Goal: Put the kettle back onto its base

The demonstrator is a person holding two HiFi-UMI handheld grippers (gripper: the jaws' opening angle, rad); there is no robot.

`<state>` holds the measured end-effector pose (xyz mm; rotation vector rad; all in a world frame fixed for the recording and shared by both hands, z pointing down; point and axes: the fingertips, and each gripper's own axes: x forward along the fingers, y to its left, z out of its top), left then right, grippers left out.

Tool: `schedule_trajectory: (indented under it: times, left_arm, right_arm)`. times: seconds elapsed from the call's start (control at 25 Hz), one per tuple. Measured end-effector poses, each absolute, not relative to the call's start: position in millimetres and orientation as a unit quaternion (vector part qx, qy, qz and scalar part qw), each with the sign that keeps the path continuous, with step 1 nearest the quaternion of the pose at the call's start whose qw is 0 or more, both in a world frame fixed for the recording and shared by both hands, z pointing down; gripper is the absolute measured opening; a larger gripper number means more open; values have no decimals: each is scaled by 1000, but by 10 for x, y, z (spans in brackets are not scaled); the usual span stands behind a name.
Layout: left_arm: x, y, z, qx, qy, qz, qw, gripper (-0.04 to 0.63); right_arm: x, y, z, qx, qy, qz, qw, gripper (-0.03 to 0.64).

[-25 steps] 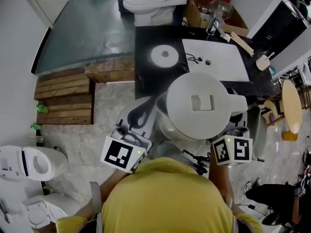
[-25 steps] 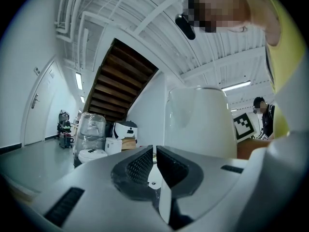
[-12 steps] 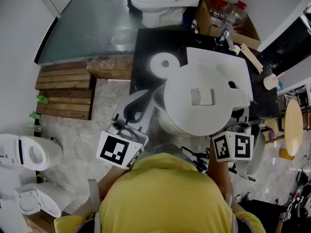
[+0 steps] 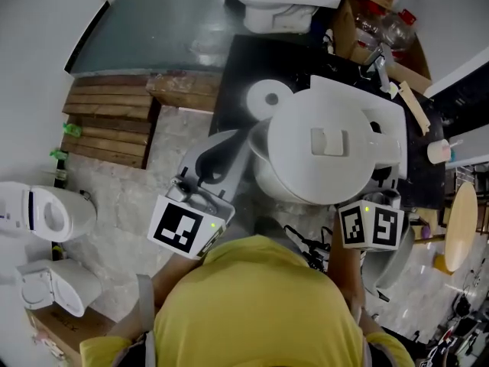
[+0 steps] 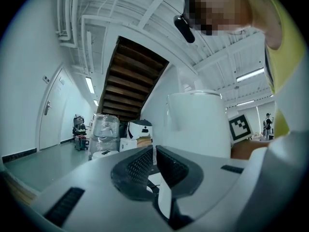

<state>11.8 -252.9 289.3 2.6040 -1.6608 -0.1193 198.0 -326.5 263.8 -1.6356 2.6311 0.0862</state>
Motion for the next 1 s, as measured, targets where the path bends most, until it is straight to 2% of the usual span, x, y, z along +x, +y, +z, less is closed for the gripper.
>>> schedule_trajectory:
  times: [1.0]
  left_arm:
    - [-22, -3384, 2988, 858, -509, -30, 55, 31]
  right_arm:
    - [1680, -4231, 2810, -530, 847, 27, 30, 86]
